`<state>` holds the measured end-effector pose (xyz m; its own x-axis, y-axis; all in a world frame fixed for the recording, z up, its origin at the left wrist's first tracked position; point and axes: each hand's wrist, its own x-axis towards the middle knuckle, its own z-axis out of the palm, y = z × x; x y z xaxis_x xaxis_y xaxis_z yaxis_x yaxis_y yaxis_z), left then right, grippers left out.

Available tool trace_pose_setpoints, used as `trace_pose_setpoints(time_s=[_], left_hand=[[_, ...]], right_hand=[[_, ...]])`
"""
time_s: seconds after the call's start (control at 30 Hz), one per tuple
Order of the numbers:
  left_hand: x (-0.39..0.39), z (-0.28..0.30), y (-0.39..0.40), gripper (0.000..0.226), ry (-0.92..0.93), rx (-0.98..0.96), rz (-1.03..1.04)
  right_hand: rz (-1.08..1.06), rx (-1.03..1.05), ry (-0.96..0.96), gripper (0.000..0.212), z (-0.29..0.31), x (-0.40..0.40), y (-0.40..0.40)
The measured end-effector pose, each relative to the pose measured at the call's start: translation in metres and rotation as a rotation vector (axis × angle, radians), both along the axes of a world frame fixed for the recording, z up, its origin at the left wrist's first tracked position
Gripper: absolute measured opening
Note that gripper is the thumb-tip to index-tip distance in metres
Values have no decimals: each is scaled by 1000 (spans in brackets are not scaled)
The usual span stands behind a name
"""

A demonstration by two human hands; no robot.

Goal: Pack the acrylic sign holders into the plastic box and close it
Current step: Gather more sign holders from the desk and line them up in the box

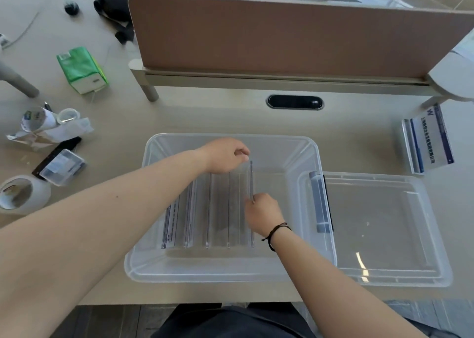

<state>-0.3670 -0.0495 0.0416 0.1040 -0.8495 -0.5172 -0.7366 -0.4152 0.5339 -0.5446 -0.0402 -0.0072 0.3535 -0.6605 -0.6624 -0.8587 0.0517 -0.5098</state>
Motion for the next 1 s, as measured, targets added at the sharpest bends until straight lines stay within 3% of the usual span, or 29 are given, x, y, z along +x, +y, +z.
trace_pose_setpoints(time_s=[0.27,0.73,1.0], left_hand=[[0,1,1,34,42,-26,67],[-4,1,-3,39,46,7,63],[-9,-2,-7,39,-7,81,-34]], right_hand=[[-60,109,-52,48,0,-1,-4],[-56,120,-70,50,-3,1,-2],[-73,155,-63,49,-3,0,-3]])
